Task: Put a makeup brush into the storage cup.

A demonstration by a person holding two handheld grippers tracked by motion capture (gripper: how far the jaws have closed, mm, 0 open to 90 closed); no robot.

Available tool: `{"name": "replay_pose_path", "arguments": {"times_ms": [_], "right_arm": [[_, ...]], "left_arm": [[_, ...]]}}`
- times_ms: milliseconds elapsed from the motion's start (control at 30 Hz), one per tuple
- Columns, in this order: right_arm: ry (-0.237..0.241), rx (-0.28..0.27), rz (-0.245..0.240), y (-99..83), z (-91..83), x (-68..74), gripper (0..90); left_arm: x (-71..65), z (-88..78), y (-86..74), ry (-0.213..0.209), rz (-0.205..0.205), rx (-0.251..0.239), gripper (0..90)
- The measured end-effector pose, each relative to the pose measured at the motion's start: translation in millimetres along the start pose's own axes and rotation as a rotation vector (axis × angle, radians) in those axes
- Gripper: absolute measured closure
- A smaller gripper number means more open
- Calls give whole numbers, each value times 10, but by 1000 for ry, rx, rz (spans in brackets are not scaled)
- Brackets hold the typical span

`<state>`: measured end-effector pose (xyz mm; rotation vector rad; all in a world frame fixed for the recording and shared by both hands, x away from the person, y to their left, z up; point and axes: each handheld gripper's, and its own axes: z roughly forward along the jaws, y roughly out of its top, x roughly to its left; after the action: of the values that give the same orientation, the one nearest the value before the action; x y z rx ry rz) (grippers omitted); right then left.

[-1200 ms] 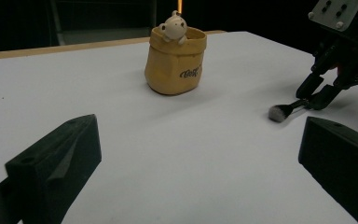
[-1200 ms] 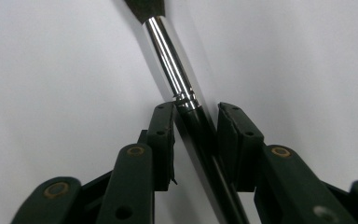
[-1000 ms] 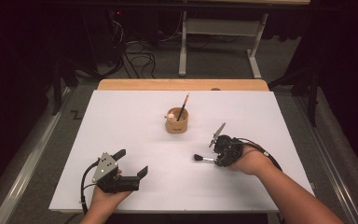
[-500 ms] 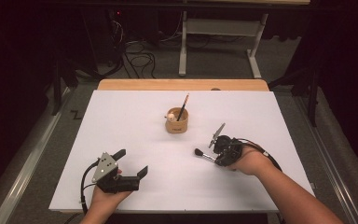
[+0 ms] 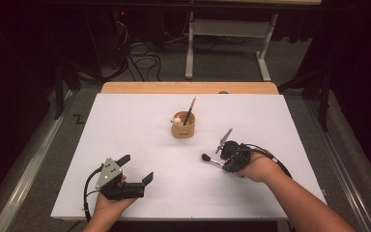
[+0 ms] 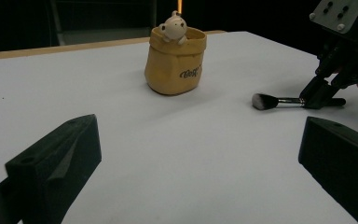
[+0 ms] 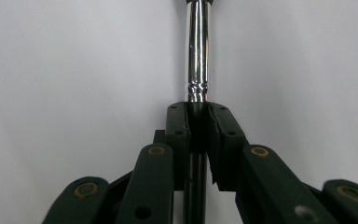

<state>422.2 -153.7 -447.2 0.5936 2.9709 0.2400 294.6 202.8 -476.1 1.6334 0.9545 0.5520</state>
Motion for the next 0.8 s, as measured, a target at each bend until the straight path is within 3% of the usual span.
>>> {"name": "replay_pose_path", "arguments": {"times_ms": [367,567,800], "right_arm": [[-2,2,-1,3,-8,-2,809],[-25,-9,25,-26,-65,-11,808],[-52,-79,61,-98,-178,4,808]], "left_arm": [[5,3,-1,1,0,2,1],[12,0,0,-1,2,3,1],[1,6,-1,-1,0,1,1]]}}
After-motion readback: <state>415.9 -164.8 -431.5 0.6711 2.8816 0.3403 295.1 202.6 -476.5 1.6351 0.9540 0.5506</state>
